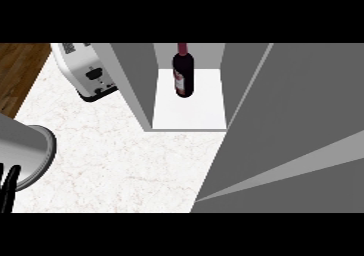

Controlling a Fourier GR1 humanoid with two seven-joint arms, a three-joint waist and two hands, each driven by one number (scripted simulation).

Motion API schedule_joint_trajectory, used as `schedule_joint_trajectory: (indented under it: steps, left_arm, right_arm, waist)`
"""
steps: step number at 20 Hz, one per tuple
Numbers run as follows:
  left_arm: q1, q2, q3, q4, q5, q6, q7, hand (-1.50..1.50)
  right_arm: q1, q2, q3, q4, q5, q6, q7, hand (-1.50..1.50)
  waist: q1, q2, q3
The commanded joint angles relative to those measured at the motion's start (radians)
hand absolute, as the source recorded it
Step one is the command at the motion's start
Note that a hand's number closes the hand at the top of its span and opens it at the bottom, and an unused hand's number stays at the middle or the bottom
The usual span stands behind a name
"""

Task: Pick up the wine, place it into the cabinet and close the cabinet

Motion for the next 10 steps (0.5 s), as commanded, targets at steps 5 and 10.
schedule_joint_trajectory:
  steps: [5,10]
  left_arm:
    - [0.054,0.05,0.134,-0.003,0.079,-0.126,0.019,-1.5]
    - [0.051,0.058,0.166,0.02,0.09,-0.154,0.042,-1.5]
  right_arm:
    - [-0.129,0.014,0.275,-0.107,0.257,-0.252,0.035,1.5]
    - [-0.196,0.013,0.342,-0.052,0.354,-0.322,-0.001,1.5]
  waist:
    - [0.007,0.0,-0.001]
    - [0.007,0.0,-0.001]
